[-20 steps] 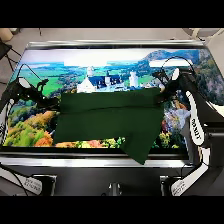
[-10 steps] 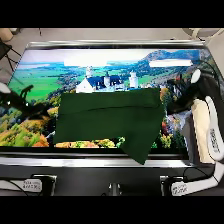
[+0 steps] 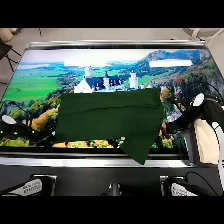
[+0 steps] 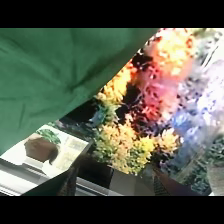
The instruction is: Fold the shirts.
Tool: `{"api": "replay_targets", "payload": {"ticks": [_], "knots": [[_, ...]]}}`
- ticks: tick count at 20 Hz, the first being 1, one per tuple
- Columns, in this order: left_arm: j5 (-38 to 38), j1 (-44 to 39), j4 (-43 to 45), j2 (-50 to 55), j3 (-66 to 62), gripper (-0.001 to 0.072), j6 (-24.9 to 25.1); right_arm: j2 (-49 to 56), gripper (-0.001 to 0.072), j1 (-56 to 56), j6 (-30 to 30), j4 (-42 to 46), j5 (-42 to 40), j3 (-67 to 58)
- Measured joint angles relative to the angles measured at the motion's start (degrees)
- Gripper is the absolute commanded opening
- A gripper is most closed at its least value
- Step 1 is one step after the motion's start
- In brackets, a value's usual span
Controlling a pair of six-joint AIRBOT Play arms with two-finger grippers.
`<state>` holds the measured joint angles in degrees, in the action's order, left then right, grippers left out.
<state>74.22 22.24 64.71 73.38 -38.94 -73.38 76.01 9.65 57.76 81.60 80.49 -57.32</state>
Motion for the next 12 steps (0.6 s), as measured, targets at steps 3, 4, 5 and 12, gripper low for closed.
{"api": "replay_targets", "payload": {"ticks": [3, 4, 5, 12], "knots": [[-2.71, -1.97, -2.71, 0.5, 1.4, 0.0181, -1.07, -0.68, 0.0502, 0.0, -0.2, 0.02, -0.42, 0.96], [-3.87, -2.67, -2.99, 0.76, 1.6, 0.0031, -1.84, -0.81, 0.0504, 0.0, -0.2, 0.04, -0.07, 1.27], [-5.09, -3.37, -3.45, 0.94, 1.79, 0.0028, -2.16, -1.03, 0.0504, 0.0, -0.2, 0.04, 0.31, 1.77], [-8.13, -5.11, -4.13, 0.52, 2.16, 0.0026, -3.1, -6.08, 0.0605, 0.0, -2.36, -7.34, -3.89, 12.94]]}}
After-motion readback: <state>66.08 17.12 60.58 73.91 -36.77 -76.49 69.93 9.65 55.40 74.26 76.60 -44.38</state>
